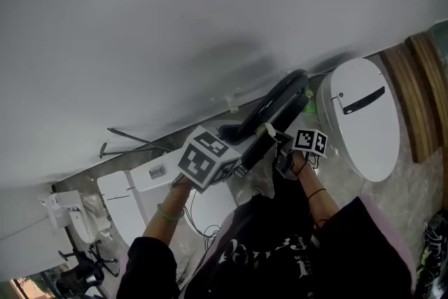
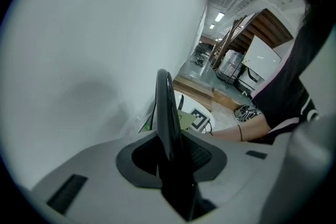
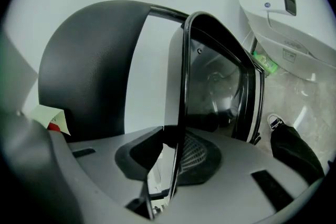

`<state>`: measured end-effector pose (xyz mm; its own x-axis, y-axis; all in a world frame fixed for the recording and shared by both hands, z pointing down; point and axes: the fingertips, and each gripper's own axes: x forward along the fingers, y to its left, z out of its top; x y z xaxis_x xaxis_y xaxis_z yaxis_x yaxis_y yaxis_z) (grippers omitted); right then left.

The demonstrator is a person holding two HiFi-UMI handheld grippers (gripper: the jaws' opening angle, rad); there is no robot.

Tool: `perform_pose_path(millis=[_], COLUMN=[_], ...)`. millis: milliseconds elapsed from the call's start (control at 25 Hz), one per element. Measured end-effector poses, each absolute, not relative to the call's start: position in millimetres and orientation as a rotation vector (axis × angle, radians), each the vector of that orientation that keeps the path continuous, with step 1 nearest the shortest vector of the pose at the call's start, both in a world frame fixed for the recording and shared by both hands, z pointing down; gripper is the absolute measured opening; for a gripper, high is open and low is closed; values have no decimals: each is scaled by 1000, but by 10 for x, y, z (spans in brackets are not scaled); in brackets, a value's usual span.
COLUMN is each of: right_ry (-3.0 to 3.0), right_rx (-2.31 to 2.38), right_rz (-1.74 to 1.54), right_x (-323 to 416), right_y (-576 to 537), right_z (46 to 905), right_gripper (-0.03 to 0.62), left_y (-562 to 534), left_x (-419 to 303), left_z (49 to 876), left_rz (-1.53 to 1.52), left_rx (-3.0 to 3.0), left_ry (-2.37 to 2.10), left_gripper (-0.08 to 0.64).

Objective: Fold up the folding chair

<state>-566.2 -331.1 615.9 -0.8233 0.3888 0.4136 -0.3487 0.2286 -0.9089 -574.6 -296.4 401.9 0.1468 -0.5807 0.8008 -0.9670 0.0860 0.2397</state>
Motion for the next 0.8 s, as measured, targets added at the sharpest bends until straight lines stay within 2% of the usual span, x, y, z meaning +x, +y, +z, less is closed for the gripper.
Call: perform_pose_path(millis=[800], right_ry=[-1920], right_rx=[50], right_rz=[1700], right_x=[-6785], right_y=[-4203], right_z=[6398], right_gripper=[77], left_y=[-3943], left_x=[-7015], left_z=[4250], left_rz=[667], left_rx=[1558], left_ry=[-1476], left_gripper=[100])
